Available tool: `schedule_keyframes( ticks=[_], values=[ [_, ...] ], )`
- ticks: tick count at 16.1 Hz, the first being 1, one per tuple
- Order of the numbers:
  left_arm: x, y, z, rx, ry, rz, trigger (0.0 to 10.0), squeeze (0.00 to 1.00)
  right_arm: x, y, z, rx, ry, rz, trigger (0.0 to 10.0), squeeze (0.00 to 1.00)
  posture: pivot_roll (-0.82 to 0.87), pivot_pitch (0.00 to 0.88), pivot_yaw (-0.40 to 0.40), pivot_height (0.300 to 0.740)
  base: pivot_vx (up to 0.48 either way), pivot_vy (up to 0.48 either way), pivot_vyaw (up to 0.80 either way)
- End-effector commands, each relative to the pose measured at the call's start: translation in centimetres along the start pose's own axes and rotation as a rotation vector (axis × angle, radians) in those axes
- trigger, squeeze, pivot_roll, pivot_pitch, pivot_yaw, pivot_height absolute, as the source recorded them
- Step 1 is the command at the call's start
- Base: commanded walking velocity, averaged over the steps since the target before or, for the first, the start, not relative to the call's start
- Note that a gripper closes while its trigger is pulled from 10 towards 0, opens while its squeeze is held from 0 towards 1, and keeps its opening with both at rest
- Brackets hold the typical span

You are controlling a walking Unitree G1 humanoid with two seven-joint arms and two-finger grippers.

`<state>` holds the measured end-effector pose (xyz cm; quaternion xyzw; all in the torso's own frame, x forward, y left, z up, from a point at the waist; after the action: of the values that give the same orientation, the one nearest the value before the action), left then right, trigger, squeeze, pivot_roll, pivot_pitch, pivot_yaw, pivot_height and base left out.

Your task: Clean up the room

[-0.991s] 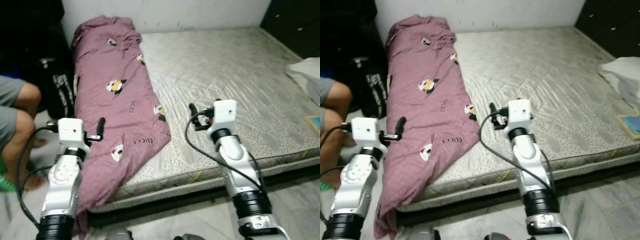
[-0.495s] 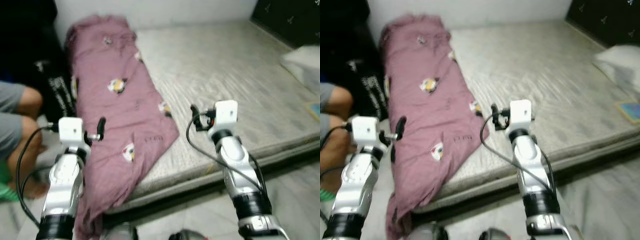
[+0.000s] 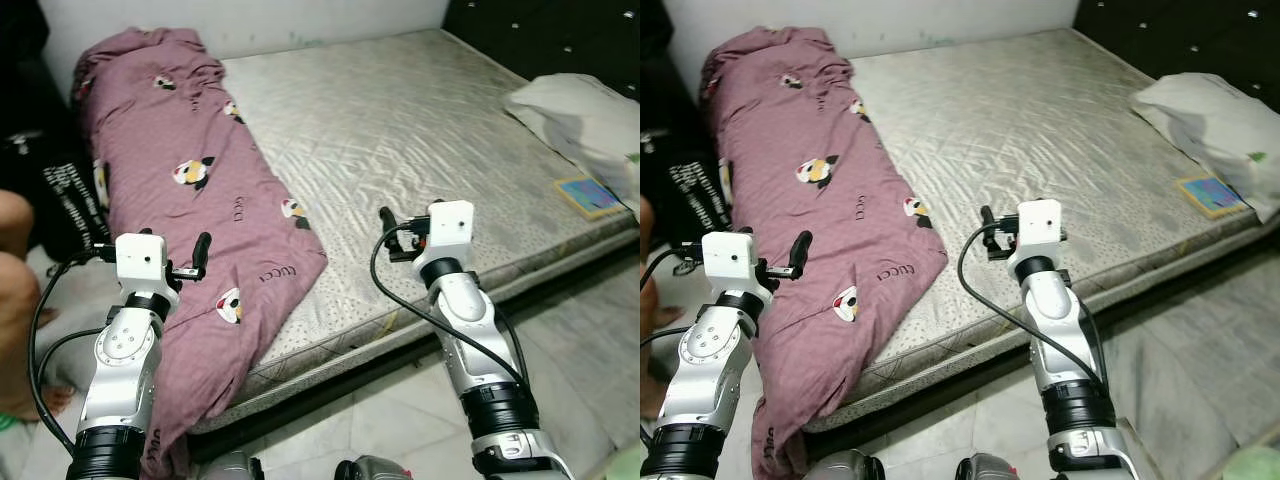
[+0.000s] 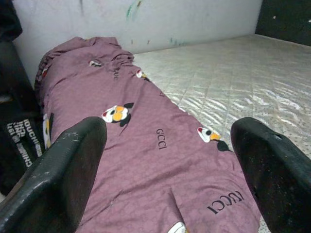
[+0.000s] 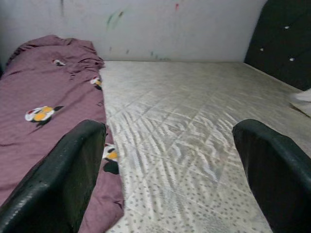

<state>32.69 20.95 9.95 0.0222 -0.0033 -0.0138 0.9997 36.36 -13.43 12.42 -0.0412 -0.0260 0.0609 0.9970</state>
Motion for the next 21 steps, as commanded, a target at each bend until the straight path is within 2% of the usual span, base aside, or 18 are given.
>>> schedule_keyframes(
  ticks=[1,10,21],
  values=[
    [-0.13,-0.06,-0.15,-0.003,0.013,-0.016,10.0,0.0,0.14,-0.11,0.67,-0.005,-0.019,0.001,10.0,0.0,0.03,0.038,-0.037,0.74,0.0,0.0,0.0],
    [-0.08,-0.24,-0.23,0.004,0.01,-0.018,10.0,0.0,0.15,0.13,0.8,-0.005,-0.028,0.016,10.0,0.0,0.03,0.034,-0.039,0.736,0.0,0.0,0.0],
    [0.01,-0.52,-0.12,0.007,0.003,-0.023,10.0,0.0,0.17,0.29,0.71,-0.002,-0.026,0.024,10.0,0.0,0.03,0.039,-0.04,0.607,0.0,0.0,0.0]
  ],
)
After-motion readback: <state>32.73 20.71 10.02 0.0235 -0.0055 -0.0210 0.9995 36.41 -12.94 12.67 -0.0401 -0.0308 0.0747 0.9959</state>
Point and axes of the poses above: a point about 5 cm out from each wrist's last joint towards the gripper, its own x axis pointing out of the wrist towards the gripper, its own z axis along the axis of the wrist's last joint, y = z × x, the point moved 4 cm from there along x, pointing out of the wrist towards the gripper, and after that the axes turned 2 degrees about -x, right-handed, at the moved point
